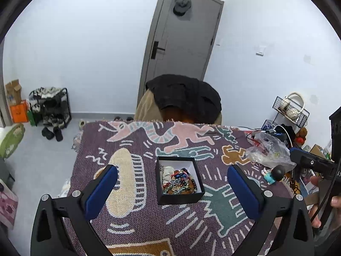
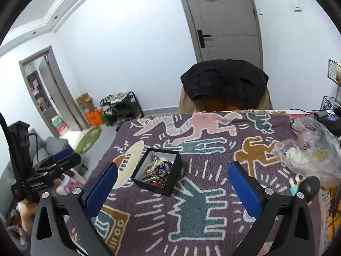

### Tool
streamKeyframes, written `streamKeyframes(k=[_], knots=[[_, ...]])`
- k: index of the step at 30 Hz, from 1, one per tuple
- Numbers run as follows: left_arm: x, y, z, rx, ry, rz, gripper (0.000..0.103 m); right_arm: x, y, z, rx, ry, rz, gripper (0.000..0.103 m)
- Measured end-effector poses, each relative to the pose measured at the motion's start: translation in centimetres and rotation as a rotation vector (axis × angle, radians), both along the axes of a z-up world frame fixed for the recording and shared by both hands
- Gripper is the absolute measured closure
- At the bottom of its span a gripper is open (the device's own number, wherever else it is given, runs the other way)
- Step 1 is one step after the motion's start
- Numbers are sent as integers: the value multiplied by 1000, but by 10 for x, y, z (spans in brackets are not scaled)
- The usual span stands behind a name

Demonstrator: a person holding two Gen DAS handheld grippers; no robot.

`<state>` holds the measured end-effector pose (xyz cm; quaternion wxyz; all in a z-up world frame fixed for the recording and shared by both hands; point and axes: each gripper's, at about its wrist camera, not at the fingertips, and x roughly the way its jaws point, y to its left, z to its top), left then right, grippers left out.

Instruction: Organize jewelry

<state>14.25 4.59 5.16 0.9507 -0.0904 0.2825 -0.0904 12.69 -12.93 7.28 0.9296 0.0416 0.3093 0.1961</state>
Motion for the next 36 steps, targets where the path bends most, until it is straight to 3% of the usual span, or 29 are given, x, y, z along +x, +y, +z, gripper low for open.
streamKeyframes(k=[15, 23, 30, 36], knots=[[-83, -12, 17, 58, -104, -20, 0, -81, -50, 11, 8, -95, -70, 0], [-122, -11, 11, 95, -160, -4, 0, -126, -59, -11, 28, -109, -157, 0], [-154, -6, -2, 106, -176, 55, 0, -150, -48, -22, 26, -135, -164, 0], [-168, 2, -6, 84, -161, 83, 0, -163, -20, -31, 34, -134, -105, 0]])
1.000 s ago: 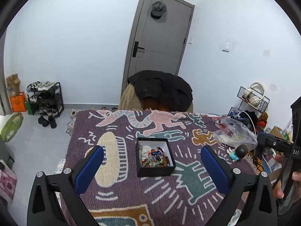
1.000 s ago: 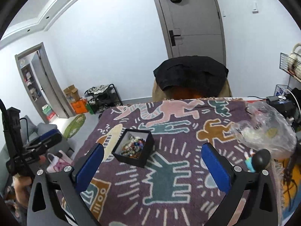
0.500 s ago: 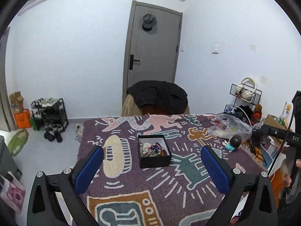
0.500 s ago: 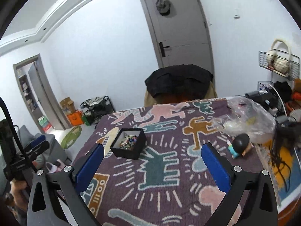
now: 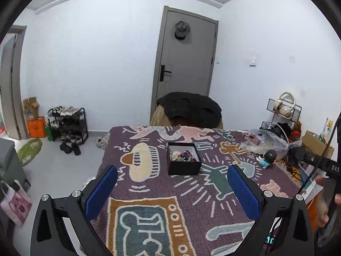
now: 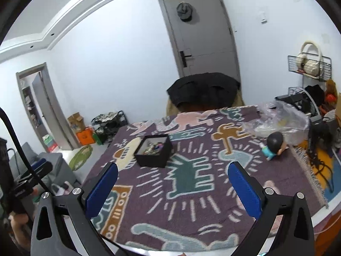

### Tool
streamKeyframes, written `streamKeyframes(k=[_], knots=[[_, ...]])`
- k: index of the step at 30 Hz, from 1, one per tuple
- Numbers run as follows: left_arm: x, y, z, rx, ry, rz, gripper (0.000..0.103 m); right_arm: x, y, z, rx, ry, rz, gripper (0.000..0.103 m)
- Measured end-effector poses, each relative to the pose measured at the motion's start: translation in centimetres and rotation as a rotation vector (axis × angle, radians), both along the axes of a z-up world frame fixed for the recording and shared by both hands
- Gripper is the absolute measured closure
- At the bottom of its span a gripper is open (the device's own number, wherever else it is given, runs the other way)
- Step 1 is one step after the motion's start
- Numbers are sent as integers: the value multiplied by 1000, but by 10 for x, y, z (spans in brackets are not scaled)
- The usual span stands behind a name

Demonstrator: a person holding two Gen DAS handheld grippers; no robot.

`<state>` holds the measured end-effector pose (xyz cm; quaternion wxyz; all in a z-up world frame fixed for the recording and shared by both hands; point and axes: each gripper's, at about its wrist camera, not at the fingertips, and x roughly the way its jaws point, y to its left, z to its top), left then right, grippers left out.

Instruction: Organize jewelry

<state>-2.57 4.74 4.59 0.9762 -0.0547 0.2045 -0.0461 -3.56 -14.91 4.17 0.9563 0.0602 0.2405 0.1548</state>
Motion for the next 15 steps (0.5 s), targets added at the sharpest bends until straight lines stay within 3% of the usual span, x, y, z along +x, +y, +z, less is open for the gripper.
streamKeyframes(k=[6, 15], knots=[[-5, -1, 7, 32, -24, 23, 0, -7, 20, -5, -38, -9, 23, 0], [-6, 4, 1, 21, -18, 25, 0, -3, 13, -8, -20, 7, 11, 0]])
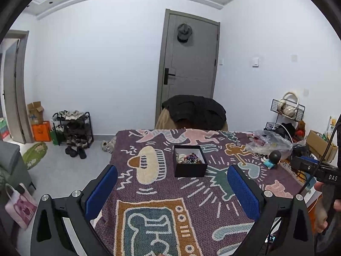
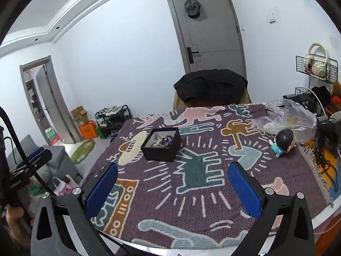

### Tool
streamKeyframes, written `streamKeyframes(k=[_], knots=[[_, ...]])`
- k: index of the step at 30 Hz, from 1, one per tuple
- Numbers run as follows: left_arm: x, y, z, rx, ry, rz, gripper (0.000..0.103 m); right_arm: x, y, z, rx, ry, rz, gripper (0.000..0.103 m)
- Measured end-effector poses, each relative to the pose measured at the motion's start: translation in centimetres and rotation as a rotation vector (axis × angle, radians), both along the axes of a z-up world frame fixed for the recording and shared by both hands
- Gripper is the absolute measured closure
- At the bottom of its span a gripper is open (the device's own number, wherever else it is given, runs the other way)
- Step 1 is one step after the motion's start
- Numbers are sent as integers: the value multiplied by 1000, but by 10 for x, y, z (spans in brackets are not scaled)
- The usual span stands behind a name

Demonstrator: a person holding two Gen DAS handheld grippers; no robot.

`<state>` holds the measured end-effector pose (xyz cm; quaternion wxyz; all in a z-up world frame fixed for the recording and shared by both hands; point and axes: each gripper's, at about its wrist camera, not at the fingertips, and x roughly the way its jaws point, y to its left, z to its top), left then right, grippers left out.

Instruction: Organize jewelry

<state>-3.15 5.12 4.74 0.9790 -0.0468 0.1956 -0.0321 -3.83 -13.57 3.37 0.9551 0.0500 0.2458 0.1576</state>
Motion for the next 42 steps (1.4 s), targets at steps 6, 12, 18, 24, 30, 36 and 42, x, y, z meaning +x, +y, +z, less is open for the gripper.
streamKeyframes(k=[6, 12, 18, 24, 30, 36, 42], knots=[[3, -1, -2, -2, 14, -4, 0, 0, -1, -1, 6, 4, 0, 0], [-1, -9, -1, 27, -3, -5, 0, 0, 0, 0, 4, -4, -5, 0], [-2, -8, -2, 23, -2, -8, 0, 1, 0, 0, -10, -17, -22, 0], [-2, -7, -4, 32, 0, -5, 0, 4, 1, -2, -13, -8, -26, 0], [1, -5, -5, 23, 4, 2, 0, 4, 3, -3, -15, -5, -22, 0], [1, -5, -6, 29, 1, 14, 0, 2, 2, -2, -19, -12, -30, 0], [2, -2, -9, 30, 12, 23, 0, 6, 0, -5, -16, -2, -39, 0]])
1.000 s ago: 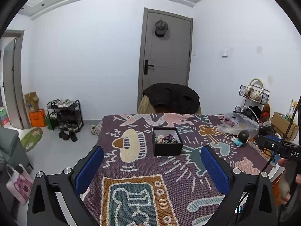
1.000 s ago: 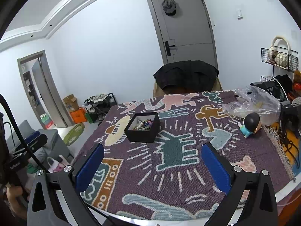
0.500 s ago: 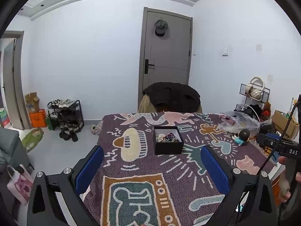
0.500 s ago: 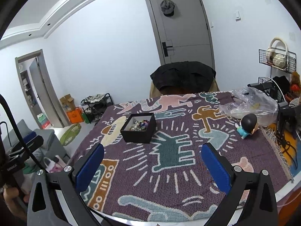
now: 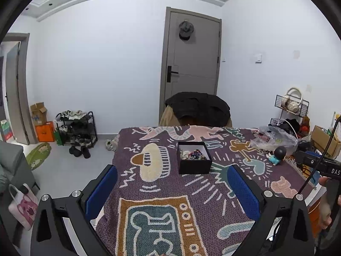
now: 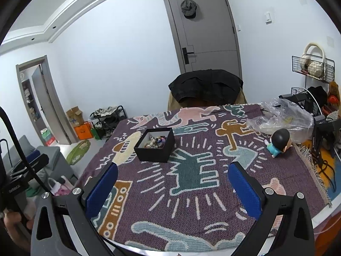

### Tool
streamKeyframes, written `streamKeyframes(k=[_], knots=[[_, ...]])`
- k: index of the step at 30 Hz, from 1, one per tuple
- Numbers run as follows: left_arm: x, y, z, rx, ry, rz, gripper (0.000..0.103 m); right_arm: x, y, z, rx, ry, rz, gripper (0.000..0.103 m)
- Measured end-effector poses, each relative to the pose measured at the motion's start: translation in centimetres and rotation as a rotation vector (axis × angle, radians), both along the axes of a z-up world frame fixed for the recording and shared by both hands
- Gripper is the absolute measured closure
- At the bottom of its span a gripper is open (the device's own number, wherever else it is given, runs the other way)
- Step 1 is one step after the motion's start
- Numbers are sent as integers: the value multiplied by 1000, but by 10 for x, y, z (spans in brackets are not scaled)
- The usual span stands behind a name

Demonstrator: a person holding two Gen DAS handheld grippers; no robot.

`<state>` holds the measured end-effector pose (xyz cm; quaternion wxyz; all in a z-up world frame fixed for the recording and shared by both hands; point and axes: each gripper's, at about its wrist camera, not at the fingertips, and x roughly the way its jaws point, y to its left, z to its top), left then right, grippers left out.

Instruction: Organize jewelry

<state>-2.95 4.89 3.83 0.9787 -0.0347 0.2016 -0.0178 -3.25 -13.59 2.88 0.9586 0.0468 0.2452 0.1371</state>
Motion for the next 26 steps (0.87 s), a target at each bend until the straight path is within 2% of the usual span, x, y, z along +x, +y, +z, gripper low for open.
streamKeyframes(k=[13, 20, 26], knots=[[-1, 3, 0, -3, -4, 15, 0, 3, 2, -3, -3, 5, 7, 0], [0, -2, 0, 46, -23, 47, 0, 5, 5, -6, -5, 15, 9, 0], [3, -3, -3, 45, -8, 36, 0, 7, 5, -9, -9, 22, 5, 0]])
